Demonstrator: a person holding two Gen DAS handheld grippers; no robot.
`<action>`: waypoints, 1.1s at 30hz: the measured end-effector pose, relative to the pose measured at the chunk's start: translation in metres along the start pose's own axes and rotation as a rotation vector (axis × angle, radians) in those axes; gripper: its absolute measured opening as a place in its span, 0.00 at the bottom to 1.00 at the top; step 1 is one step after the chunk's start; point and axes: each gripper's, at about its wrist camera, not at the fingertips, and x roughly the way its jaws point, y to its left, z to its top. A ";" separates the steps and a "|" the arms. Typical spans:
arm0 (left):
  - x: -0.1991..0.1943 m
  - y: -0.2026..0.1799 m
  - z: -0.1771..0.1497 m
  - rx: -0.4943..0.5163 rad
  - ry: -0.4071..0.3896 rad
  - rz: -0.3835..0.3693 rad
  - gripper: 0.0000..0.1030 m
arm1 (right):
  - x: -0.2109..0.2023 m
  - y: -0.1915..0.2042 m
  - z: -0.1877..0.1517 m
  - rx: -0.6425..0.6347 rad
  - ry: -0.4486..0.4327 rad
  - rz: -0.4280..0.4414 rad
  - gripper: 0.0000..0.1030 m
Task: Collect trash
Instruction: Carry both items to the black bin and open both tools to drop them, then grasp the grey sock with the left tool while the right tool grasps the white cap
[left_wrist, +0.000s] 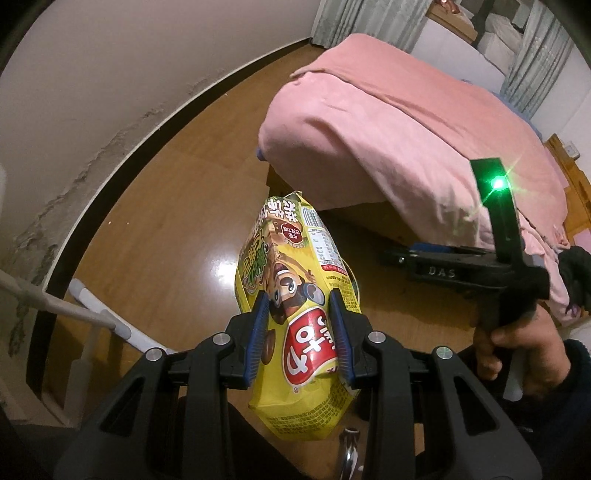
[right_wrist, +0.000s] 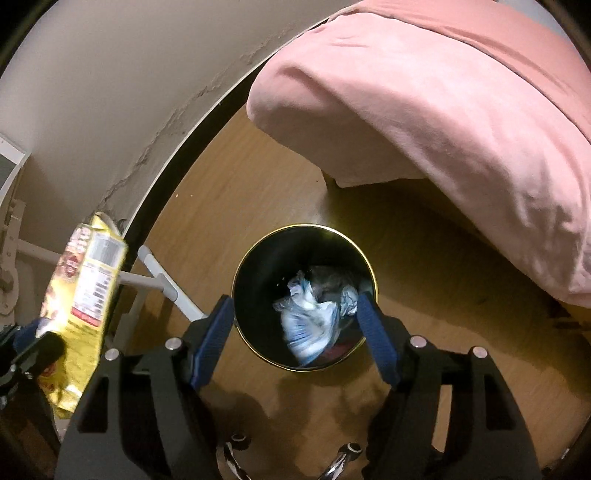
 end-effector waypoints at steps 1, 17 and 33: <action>0.005 -0.002 0.001 0.002 0.006 -0.002 0.32 | -0.001 -0.002 0.000 0.006 -0.001 -0.001 0.65; 0.046 -0.030 0.021 0.032 -0.016 -0.014 0.69 | -0.017 -0.042 0.000 0.139 -0.039 -0.013 0.66; -0.055 -0.024 0.002 0.028 -0.135 0.030 0.89 | -0.059 0.000 -0.006 0.048 -0.134 -0.002 0.71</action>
